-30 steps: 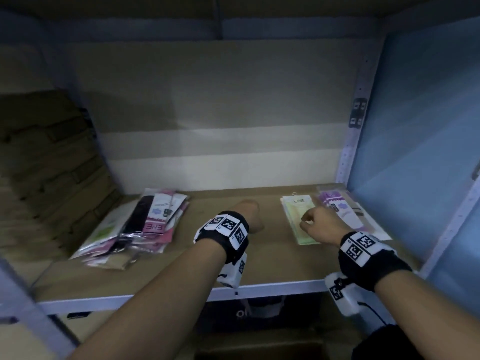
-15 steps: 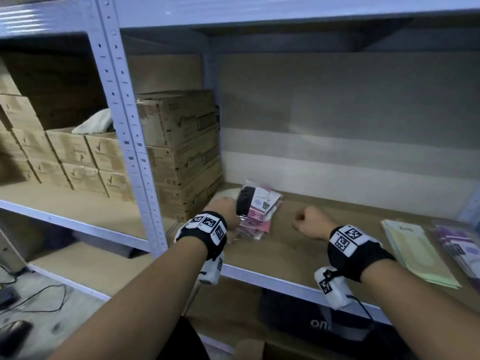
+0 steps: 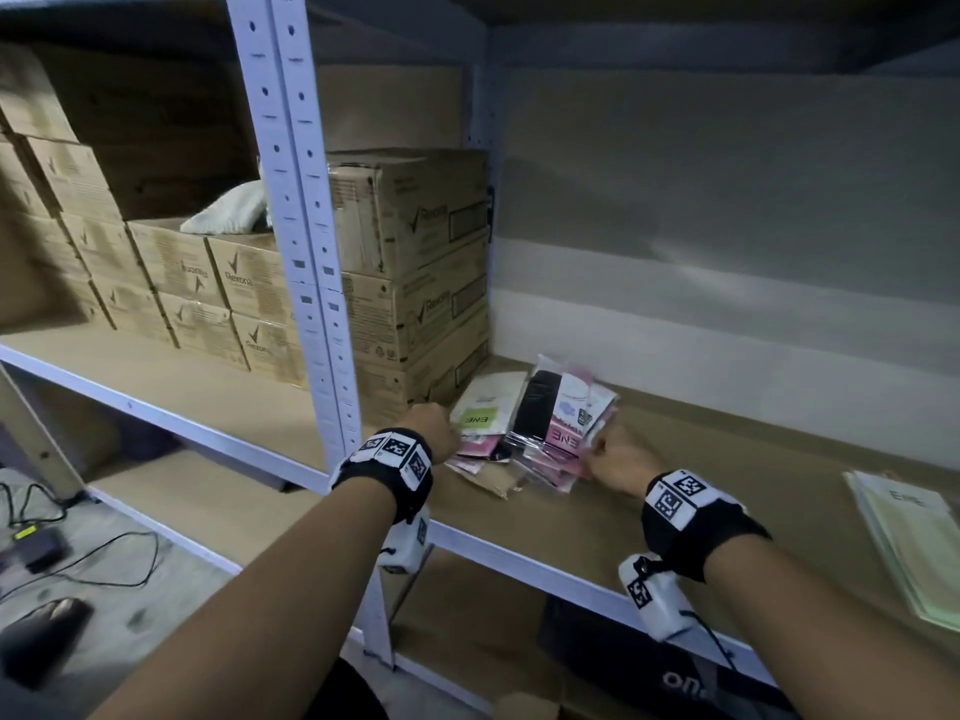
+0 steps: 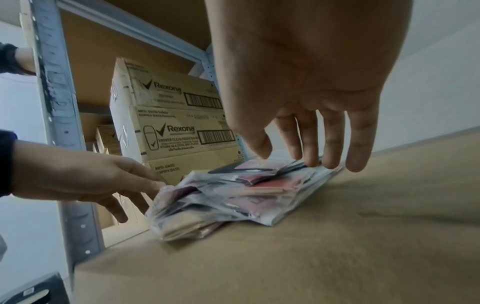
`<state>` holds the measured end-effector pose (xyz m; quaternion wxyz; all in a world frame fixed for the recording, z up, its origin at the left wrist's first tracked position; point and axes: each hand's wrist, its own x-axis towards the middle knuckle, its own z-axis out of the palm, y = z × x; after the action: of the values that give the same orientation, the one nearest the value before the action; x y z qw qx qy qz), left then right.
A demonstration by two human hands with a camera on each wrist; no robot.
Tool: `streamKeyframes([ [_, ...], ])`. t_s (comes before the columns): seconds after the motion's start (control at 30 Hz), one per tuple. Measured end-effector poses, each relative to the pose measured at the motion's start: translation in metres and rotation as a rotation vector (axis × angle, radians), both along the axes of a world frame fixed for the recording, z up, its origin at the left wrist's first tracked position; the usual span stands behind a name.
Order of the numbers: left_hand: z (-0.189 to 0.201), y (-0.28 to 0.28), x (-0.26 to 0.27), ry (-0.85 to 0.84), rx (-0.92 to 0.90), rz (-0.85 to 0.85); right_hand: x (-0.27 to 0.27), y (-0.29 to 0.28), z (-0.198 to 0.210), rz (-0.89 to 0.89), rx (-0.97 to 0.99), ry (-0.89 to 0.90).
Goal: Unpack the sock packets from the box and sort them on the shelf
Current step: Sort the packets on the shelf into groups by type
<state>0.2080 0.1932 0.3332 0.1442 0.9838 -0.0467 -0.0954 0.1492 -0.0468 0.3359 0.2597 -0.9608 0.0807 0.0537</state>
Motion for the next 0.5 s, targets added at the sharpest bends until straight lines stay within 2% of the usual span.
streamKeyframes([
  [0.17,-0.012,0.001,0.019,-0.018,-0.112,0.078,0.02,0.006,-0.015,-0.055,0.005,-0.021],
  [0.3,-0.016,0.0,0.029,-0.014,-0.103,0.147,0.032,0.012,-0.023,-0.147,0.048,-0.04],
  [0.5,-0.018,0.003,0.036,0.005,-0.181,0.193,0.037,0.005,-0.03,-0.212,0.209,-0.037],
])
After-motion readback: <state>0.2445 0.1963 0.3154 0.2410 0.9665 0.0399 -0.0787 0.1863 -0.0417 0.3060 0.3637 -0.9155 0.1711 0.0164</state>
